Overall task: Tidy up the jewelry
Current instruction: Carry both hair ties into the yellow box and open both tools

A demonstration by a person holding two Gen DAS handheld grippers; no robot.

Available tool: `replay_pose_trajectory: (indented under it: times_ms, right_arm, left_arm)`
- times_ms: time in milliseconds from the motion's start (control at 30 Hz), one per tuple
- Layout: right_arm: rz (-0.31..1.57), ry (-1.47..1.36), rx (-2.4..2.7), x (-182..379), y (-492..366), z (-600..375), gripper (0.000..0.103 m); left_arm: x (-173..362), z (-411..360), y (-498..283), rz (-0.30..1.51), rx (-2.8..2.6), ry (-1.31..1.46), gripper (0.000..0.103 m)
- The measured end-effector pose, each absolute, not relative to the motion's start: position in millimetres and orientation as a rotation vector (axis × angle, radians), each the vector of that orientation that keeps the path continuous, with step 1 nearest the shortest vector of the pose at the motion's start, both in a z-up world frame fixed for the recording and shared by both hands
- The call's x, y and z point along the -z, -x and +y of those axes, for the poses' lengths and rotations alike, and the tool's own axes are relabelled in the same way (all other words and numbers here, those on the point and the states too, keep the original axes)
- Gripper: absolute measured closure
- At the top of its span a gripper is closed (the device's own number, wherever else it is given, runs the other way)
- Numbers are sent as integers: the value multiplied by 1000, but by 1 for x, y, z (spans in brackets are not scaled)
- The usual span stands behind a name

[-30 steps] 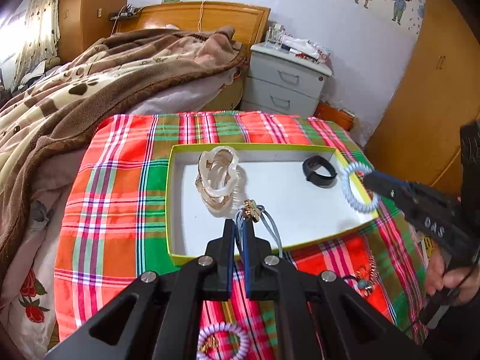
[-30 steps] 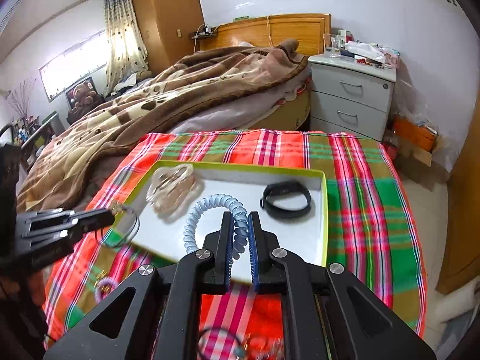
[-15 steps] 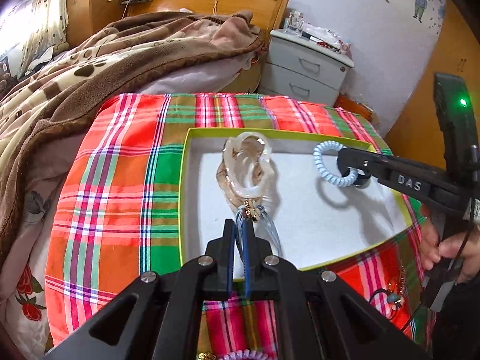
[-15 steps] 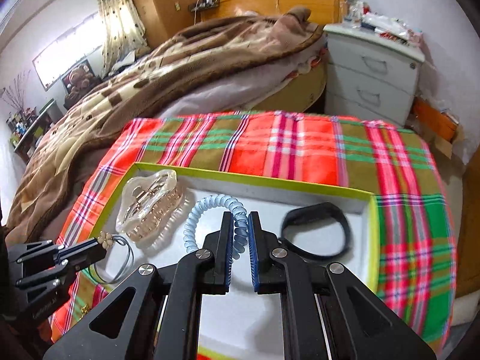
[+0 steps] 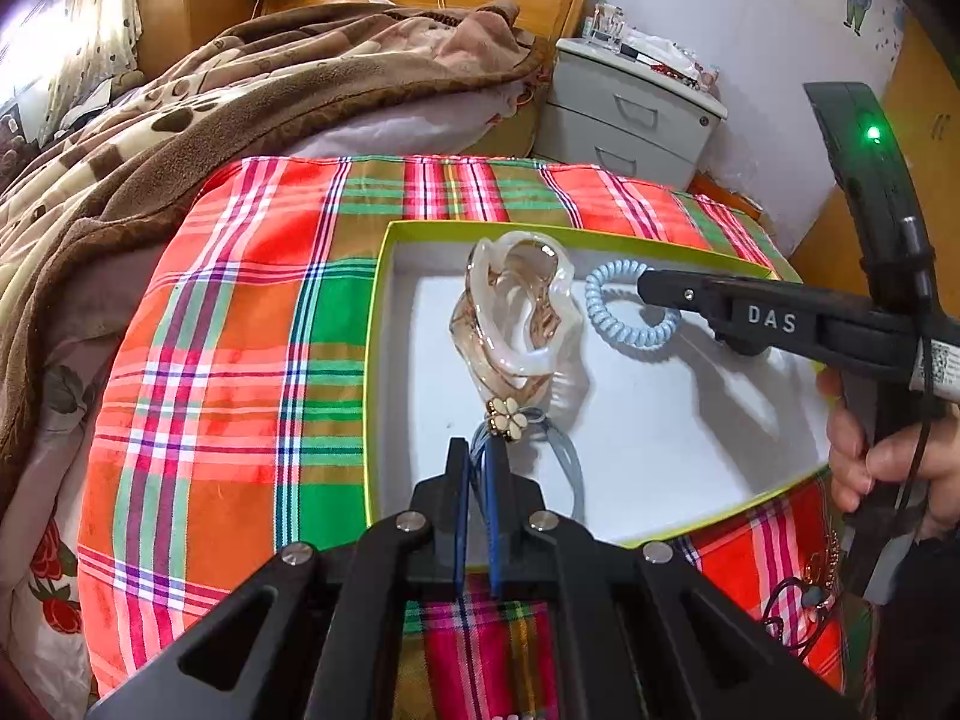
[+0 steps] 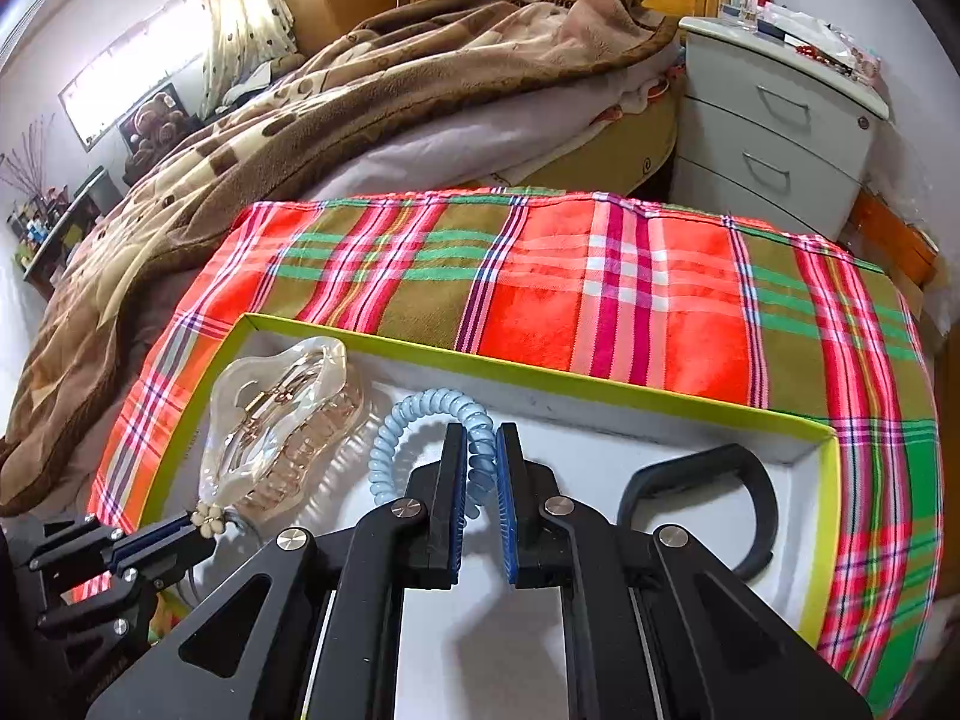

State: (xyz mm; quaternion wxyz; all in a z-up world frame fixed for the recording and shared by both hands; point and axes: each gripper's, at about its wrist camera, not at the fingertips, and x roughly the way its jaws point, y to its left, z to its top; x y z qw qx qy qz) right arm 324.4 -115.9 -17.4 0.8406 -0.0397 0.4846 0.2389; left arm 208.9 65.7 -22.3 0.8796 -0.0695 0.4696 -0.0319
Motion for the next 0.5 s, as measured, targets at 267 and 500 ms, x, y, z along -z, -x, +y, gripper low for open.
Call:
replay_pose_trajectory:
  times_ms: [267,500]
  right_arm:
    - [1033,112,-509,24,-325,-109,93]
    - [1029,131,-505,26,-325,-105,93]
  left_arm:
    - [25,66,-211,989,67,150,97]
    - [25,66,-212,992,73,153,93]
